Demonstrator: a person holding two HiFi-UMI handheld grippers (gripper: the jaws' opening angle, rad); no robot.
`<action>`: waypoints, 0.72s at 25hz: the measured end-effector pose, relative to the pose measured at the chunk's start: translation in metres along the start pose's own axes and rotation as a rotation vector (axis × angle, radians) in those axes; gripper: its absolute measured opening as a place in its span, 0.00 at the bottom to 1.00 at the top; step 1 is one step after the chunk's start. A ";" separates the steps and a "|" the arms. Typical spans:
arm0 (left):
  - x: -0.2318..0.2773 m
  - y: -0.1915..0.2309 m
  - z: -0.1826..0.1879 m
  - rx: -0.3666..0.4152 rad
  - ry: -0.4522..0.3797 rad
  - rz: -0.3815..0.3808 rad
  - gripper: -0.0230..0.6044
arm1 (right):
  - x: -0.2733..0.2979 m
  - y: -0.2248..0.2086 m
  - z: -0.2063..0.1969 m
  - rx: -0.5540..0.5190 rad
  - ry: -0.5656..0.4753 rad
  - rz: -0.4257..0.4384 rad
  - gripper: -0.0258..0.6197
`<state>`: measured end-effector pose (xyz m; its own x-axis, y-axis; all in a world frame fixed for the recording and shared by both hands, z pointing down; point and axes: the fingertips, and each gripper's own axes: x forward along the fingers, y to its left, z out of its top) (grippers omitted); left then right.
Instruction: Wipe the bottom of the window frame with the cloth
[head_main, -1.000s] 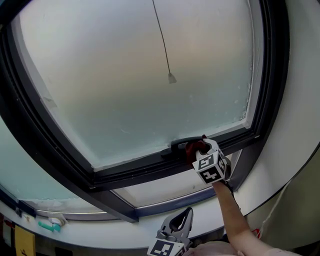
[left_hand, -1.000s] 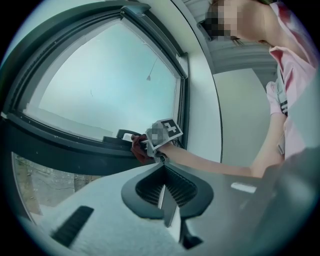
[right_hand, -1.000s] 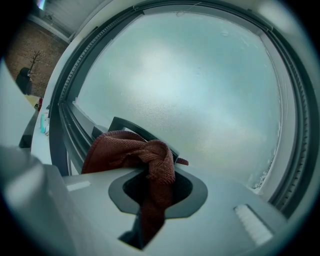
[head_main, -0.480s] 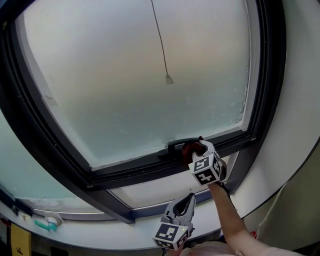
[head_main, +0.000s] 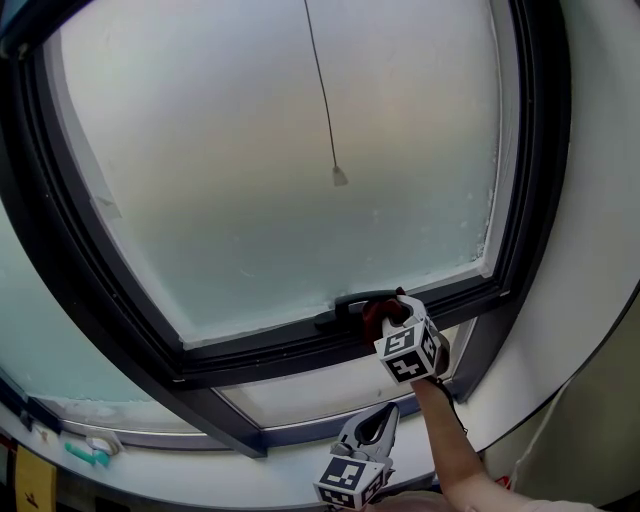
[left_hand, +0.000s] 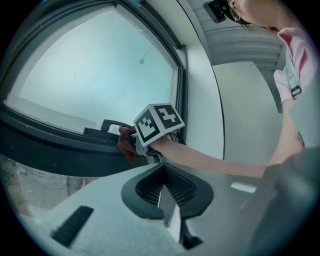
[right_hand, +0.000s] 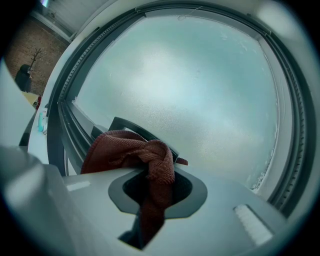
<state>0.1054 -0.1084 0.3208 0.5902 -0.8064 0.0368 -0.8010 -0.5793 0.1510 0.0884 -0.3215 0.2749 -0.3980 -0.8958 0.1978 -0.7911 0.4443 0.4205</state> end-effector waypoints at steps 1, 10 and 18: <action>0.000 0.002 0.002 -0.007 -0.008 0.015 0.03 | 0.000 0.000 0.000 0.001 0.000 0.000 0.12; -0.013 0.019 0.045 0.047 -0.203 0.079 0.03 | -0.001 -0.001 0.001 0.001 -0.009 -0.006 0.12; -0.022 0.031 0.053 0.076 -0.226 0.146 0.03 | -0.001 -0.001 0.000 0.004 -0.009 -0.010 0.12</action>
<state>0.0620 -0.1146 0.2718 0.4376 -0.8829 -0.1702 -0.8861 -0.4556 0.0854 0.0897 -0.3206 0.2747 -0.3939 -0.9002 0.1856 -0.7969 0.4351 0.4191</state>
